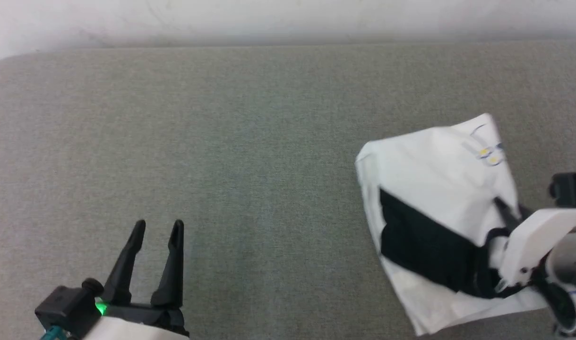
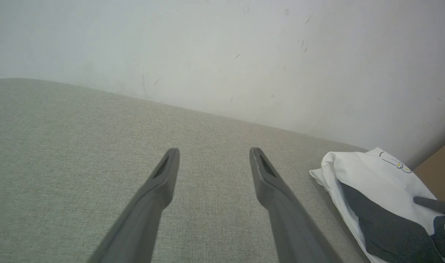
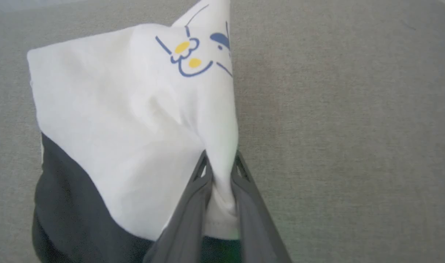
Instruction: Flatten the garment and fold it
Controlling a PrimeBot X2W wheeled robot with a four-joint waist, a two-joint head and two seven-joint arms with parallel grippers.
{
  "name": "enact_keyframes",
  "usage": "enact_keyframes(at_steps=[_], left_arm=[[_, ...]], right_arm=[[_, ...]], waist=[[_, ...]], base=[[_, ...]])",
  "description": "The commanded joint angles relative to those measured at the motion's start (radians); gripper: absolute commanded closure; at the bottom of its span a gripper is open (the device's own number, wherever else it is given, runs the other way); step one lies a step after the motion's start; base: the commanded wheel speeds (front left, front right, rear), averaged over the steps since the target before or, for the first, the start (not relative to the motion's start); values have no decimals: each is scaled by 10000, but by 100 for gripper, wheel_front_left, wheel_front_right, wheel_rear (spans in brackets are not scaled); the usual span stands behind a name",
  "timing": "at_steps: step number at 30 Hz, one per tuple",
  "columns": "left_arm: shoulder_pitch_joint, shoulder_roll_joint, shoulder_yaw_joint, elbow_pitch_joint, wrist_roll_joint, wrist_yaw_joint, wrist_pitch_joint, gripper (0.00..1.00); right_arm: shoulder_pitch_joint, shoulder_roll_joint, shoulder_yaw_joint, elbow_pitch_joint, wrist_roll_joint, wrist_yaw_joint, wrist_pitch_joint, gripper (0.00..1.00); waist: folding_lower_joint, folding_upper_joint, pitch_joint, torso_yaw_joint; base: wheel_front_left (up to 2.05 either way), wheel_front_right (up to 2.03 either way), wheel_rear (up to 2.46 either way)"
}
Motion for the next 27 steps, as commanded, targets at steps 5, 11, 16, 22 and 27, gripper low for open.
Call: enact_keyframes(at_steps=[5, 11, 16, 22, 27], left_arm=[[-544, 235, 105, -276, 162, 0, 63, 0], [-1188, 466, 193, -596, 303, -66, 173, 0], [-1831, 525, 119, -710, 407, -144, 261, 0], [-2294, 542, 42, -712, 481, -201, 275, 0], [-2495, 565, 15, -709, 499, -234, 257, 0]], right_arm=[[-798, -1380, -337, -413, -509, -19, 765, 100], [-1567, -3292, -287, -582, -856, -19, 843, 100], [-2065, -4603, -432, -254, -1095, -19, 617, 100], [-2104, -5948, -684, 289, -1569, -19, 387, 100], [-1886, -6592, -950, 625, -2100, -19, 253, 100]], waist=[[0, 0, 859, -642], [0, 0, 1932, -1022], [0, 0, 2629, -1133], [0, 0, 3172, -1141], [0, 0, 3489, -1059]], base=[[0, 0, 0], [0, 0, 0], [0, 0, 0], [0, 0, 0], [0, 0, 0]])
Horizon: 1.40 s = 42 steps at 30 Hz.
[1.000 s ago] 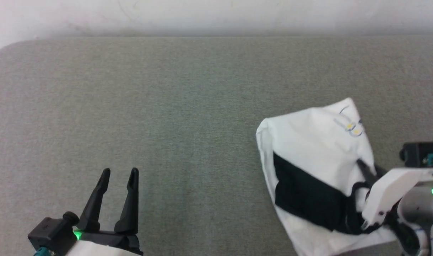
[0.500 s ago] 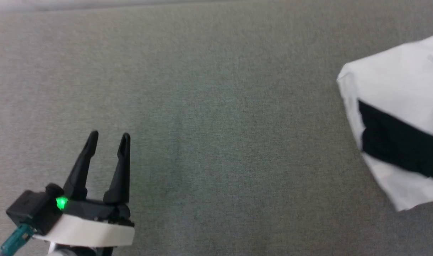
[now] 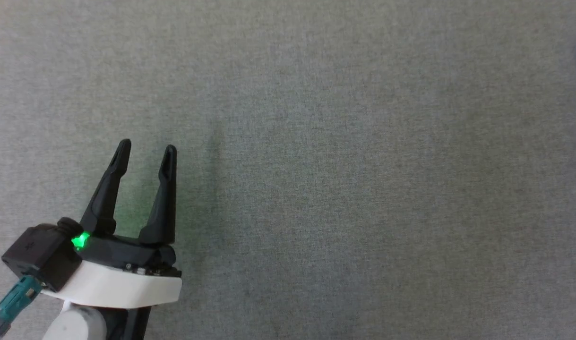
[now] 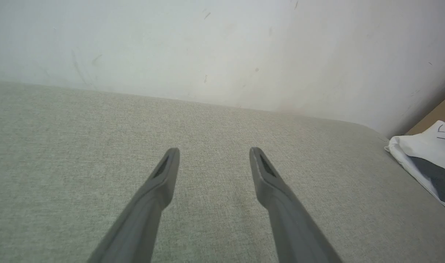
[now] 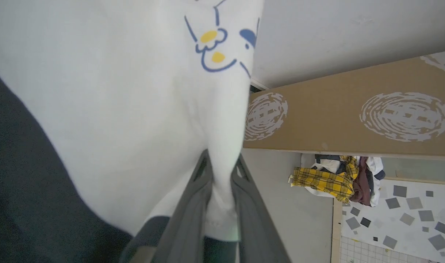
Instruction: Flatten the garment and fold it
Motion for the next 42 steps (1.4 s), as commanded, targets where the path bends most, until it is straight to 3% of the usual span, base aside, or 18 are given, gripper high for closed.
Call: enact_keyframes(at_steps=[1, 9, 10, 11, 12, 13, 14, 24, 28, 36, 42], left_arm=[[-250, 41, -15, -26, 94, -88, -14, 0], [-479, 93, -74, -190, 198, -45, 53, 0], [-505, 101, -82, -194, 211, -42, 60, 0], [-530, 110, -94, -197, 226, -42, 68, 0], [-563, 120, -103, -202, 259, -44, 49, 0], [-563, 120, -103, -202, 259, -44, 49, 0], [-605, 116, -92, -208, 310, -25, -13, 0], [-551, -141, -15, 17, 493, 122, -655, 0], [-296, -292, 14, 122, 424, 167, -801, 0], [174, -510, -54, 353, 665, 476, -924, 0], [624, -663, -35, 494, 1008, 824, -1011, 0]], right_arm=[[148, -279, -166, 115, -268, -21, -95, 100], [207, -656, -794, 553, -645, -21, -368, 100], [169, -638, -829, 608, -645, -21, -419, 95], [126, -617, -849, 669, -646, -21, -474, 67], [78, -596, -853, 721, -655, -21, -552, 46], [78, -596, -853, 721, -655, -21, -552, 46], [35, -589, -824, 774, -675, -21, -652, 0], [-227, -165, -626, 1522, -638, -21, -1568, 0], [-92, 487, -754, 1380, -467, -21, -2280, 0], [937, 3332, -1013, 177, -361, -21, -3812, 0], [2309, 5615, -274, -1319, -524, -21, -4558, 0]], waist=[[-2, 0, 342, 22], [-2, 0, 830, 79], [-2, 0, 856, 75], [-2, 0, 877, 69], [-2, 0, 887, 61], [-2, 0, 887, 61], [-2, 0, 888, 53], [-2, 0, 46, 30], [-2, 0, -529, 0], [-2, 0, -1773, 82], [-2, 0, -2688, 169]], base=[[0, 0, 0], [0, 0, 0], [0, 0, 0], [0, 0, 0], [0, 0, 0], [0, 0, 0], [0, 0, 0], [0, 0, 0], [0, 0, 0], [0, 0, 0], [0, 0, 0]])
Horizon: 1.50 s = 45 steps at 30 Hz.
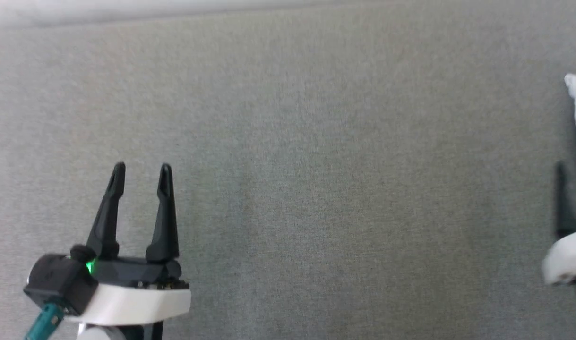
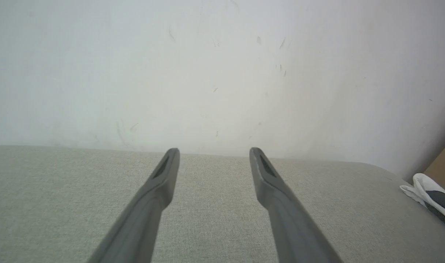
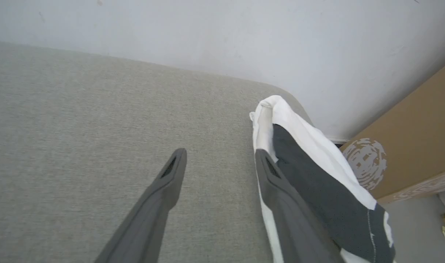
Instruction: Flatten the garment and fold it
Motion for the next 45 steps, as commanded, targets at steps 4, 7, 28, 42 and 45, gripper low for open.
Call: enact_keyframes(at_steps=[4, 7, 28, 42, 45], left_arm=[[454, -81, 3, 83, 128, 152, -85, 0], [694, -33, 1, 95, 270, 189, -104, 0], [1867, -34, -415, 1324, 755, 211, -155, 0], [1759, -384, -184, 1446, 777, 17, -111, 100], [1777, -387, -177, 1445, 787, 1, -104, 100]], right_arm=[[549, 930, 412, -711, -46, -19, -623, 0], [695, 1123, 810, -976, 46, -19, -1201, 0], [2243, 1236, 732, 271, 58, -19, -3440, 0], [2074, 1212, 802, 811, 150, -2, -3804, 100], [2068, 1204, 816, 812, 152, 2, -3780, 100]], waist=[[2, 0, -1291, 134], [2, 0, -1730, 162], [2, 0, -3162, 552], [3, 0, -2954, 608], [3, 0, -2952, 610]], base=[[0, 0, 0], [0, 0, 0], [0, 0, 0], [0, 0, 0], [0, 0, 0]])
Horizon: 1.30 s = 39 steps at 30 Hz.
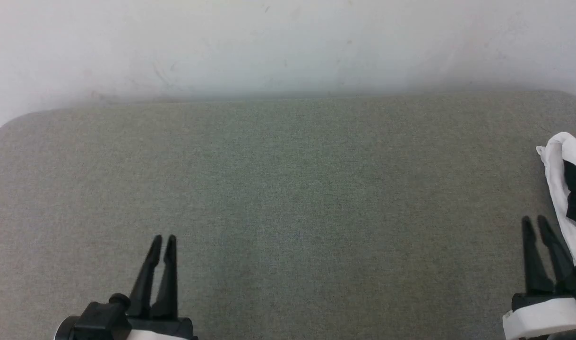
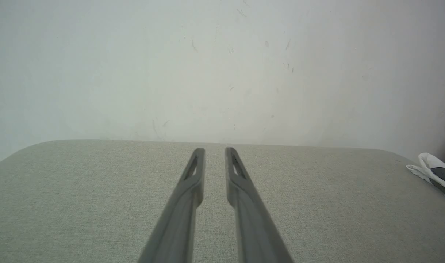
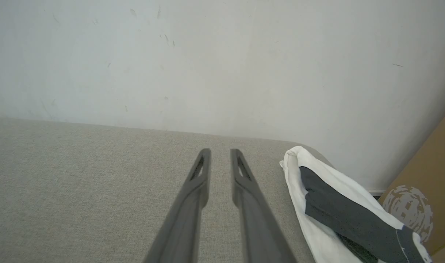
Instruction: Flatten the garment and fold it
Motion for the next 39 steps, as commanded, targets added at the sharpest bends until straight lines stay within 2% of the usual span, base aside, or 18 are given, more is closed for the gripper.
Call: enact_keyframes(at_steps=[1, 39], left_arm=[[-1, -2, 0, 0, 2, -1, 2, 100], [-491, -626, 635, 566, 946, -462, 723, 100]], right_arm=[[-1, 0, 3, 1, 0, 0, 11, 100], [-389, 9, 552, 333, 55, -6, 444, 100]], waist=[[0, -1, -1, 0], [0, -1, -197, -104]], base=[[0, 0, 0], [0, 0, 0]])
